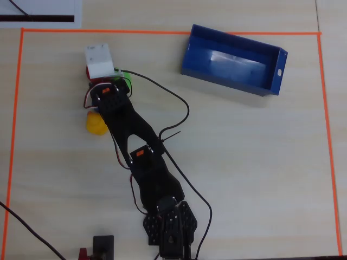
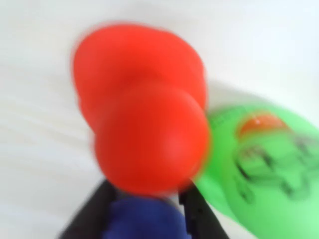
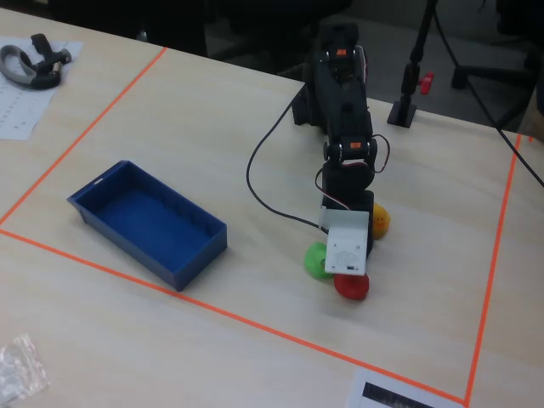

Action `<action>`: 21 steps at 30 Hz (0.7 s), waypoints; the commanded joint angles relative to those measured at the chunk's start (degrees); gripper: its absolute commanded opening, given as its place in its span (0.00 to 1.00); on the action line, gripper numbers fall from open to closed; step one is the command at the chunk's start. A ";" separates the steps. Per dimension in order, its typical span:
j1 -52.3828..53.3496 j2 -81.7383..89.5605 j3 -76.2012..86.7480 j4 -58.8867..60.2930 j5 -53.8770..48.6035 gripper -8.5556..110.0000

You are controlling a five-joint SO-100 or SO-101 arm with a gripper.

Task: Grasp blue duck and put it into box.

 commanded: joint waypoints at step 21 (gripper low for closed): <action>0.79 14.50 13.97 2.55 1.85 0.30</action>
